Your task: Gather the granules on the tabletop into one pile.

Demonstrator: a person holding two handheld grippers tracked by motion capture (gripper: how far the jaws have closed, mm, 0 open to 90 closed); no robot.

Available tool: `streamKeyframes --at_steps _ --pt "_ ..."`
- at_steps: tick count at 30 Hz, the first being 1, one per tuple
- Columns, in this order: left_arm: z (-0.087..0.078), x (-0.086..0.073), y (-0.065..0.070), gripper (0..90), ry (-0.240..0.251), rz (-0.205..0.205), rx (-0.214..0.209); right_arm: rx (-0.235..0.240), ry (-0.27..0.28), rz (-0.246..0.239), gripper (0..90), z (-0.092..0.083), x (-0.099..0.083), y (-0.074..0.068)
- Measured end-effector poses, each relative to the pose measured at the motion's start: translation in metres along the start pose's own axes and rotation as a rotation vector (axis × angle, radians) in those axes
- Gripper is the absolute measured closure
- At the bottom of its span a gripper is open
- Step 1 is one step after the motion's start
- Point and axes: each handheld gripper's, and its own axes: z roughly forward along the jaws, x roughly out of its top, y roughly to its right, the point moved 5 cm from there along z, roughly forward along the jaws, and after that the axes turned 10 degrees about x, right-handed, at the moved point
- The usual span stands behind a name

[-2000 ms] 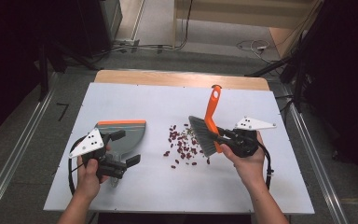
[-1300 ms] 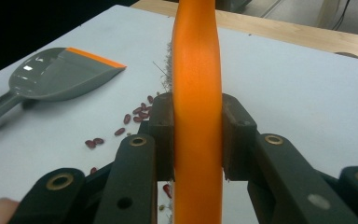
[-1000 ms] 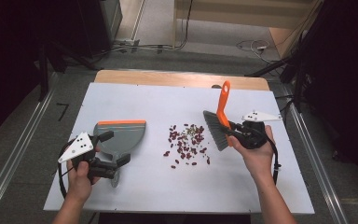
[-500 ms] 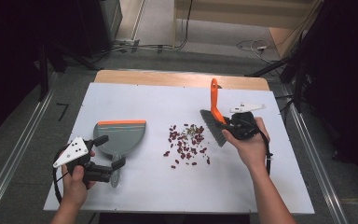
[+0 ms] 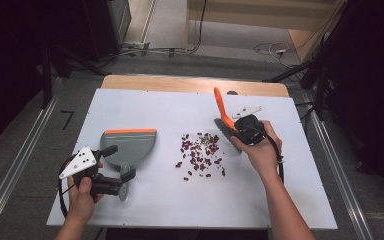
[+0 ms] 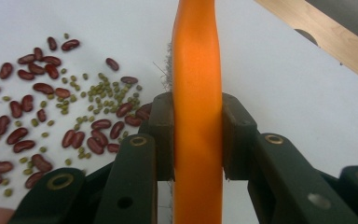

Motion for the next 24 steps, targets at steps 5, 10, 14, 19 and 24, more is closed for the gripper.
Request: streamKeyframes --at_steps 5,10,14,19,24 --pt "0.000 -0.001 0.001 0.0 -0.005 0.002 0.000 -0.036 -0.040 -0.055 68.9 0.012 0.011 0.003" --pt "-0.002 -0.001 0.000 0.0 -0.002 -0.003 0.002 -0.048 -0.048 -0.125 68.9 0.023 0.023 0.001" --pt "-0.004 0.000 0.000 0.0 0.008 -0.016 0.000 -0.033 -0.084 -0.170 68.8 0.035 0.031 -0.005" --pt "-0.006 0.001 -0.001 0.0 0.013 -0.016 0.000 -0.001 -0.127 -0.222 68.9 0.051 0.039 -0.016" --pt "-0.006 0.000 -0.002 0.0 0.013 -0.021 0.001 0.045 -0.172 -0.277 69.2 0.058 0.043 -0.033"
